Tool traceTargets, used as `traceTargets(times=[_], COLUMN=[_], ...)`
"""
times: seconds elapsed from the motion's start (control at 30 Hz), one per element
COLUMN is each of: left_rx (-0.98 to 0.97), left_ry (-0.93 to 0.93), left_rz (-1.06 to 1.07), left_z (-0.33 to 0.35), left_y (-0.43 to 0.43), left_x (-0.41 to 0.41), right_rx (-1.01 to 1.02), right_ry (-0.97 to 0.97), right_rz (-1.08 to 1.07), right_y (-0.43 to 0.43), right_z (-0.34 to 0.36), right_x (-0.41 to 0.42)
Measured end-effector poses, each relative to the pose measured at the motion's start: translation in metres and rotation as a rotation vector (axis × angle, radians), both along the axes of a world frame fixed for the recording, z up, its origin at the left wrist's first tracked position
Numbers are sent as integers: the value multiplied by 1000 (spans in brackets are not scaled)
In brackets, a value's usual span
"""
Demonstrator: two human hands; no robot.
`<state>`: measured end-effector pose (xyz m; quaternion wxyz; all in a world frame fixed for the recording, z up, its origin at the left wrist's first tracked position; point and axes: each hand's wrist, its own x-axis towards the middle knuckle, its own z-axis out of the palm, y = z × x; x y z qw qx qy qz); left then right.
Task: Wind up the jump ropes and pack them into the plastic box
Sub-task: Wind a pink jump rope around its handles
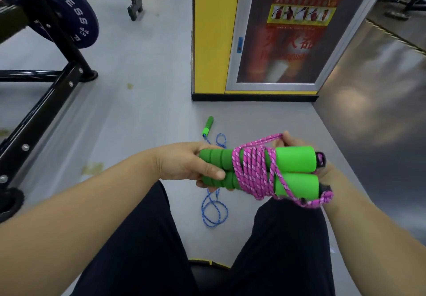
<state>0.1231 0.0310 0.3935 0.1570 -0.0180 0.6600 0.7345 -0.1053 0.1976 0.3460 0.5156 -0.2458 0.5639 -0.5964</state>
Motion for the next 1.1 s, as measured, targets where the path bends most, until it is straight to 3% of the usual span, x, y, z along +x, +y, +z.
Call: traceTargets(times=[0.07,0.23,0.37,0.47,0.57,0.6,0.73,0.87,1.0,1.1], left_rx=[-18,-75,-87,-83,-92,-107,-161,-509,-983,-1186], left_ry=[-39,-95,-49,6,9,-3,-91,-185,-209,-149], left_rz=[-49,-135,-194,-99,143,237,630,871,684,410], left_z=[0,5,10,10,8,7,0,-12,-20,-17], left_y=[3,6,9,9,1,-1,-11,-23,-14,8], left_x=[0,-8,-13,-15,-14,-14,-14,-10,-11,-18], right_rx=[-110,-228,-177,12,173,206,273,366,241,134], right_ry=[-91,-81,-106,-34,160,179,560,1069,1508,1690], right_rz=[25,-89,-18,-133,-192,-140,187,433,538,560], right_y=[-2,9,8,9,15,14,6,2,-9,-20], right_z=[0,12,11,-13,-36,-32,-9,9,56,85], right_x=[0,0,-1,-6,-5,5,56,71,79,78])
